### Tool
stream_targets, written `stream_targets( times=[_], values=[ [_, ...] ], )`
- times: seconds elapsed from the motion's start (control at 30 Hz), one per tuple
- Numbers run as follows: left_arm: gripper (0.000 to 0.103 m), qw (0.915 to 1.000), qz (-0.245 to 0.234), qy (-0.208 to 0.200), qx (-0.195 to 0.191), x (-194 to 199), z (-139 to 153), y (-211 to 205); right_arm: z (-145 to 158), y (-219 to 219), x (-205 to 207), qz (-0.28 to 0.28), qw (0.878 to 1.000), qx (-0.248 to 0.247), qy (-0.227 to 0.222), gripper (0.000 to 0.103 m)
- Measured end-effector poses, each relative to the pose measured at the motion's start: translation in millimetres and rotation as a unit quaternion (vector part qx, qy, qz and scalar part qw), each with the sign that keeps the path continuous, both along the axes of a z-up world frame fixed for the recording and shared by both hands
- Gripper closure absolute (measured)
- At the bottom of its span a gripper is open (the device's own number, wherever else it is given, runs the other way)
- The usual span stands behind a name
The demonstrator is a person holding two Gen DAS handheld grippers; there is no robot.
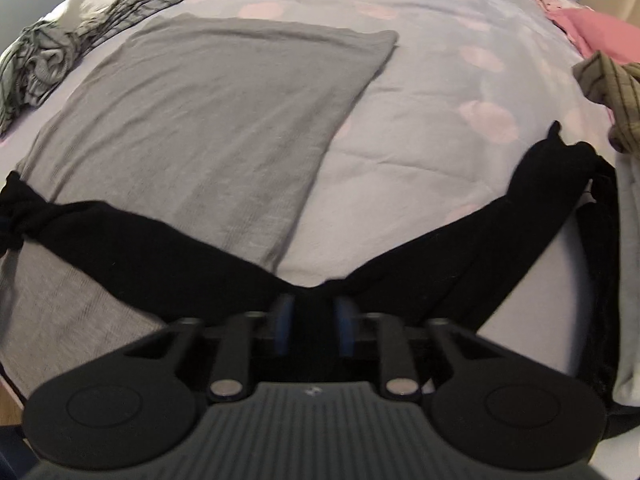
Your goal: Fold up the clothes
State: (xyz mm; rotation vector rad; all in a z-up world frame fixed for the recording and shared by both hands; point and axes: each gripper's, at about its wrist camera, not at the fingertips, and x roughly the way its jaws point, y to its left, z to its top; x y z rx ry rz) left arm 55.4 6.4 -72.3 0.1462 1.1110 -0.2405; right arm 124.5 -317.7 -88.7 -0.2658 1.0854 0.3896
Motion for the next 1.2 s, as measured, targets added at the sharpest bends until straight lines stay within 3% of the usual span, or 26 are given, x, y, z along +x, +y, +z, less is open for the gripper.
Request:
stream_targets(
  times=[0.07,0.27,0.4,0.57,0.63,0.87,1.0,1.1,1.2],
  values=[
    [0.098,0.9997,0.009,0.002,-0.021,1.3,2.9,5.8,7.4,0.0,-4.7,0.001,1.000,-0.001,-0.011,0.095],
    [0.100,0.9973,0.027,-0.001,-0.069,-2.3,17.0,18.2,47.1,-7.3,-11.5,-0.020,0.998,0.018,-0.048,0.098],
    [0.101,0.9953,0.039,-0.014,-0.088,-4.1,28.4,24.3,70.7,-8.6,-13.4,-0.043,0.992,0.018,-0.114,0.098],
    [0.101,0.9925,0.049,-0.013,-0.111,-4.6,34.3,33.1,89.9,-7.4,-22.9,-0.054,0.973,0.045,-0.221,0.098],
    [0.101,0.9928,0.046,-0.009,-0.110,-5.9,33.1,33.4,92.3,-8.7,-28.0,-0.046,0.970,0.048,-0.236,0.098],
    [0.101,0.9963,0.024,0.022,-0.079,-8.8,15.3,25.3,38.0,-11.4,-39.5,0.007,0.996,-0.030,-0.078,0.098],
    [0.101,0.9973,0.009,0.029,-0.067,-11.2,13.3,19.5,8.2,-22.3,-50.2,0.019,0.999,-0.041,0.004,0.098],
    [0.097,0.9985,-0.016,0.028,-0.045,-16.3,15.4,11.8,0.6,-31.3,-56.0,0.016,0.999,-0.035,0.030,0.097],
    [0.082,0.9984,-0.027,0.016,-0.048,-21.6,19.6,7.5,-1.3,-38.7,-56.5,0.009,0.998,-0.028,0.056,0.092]
  ],
)
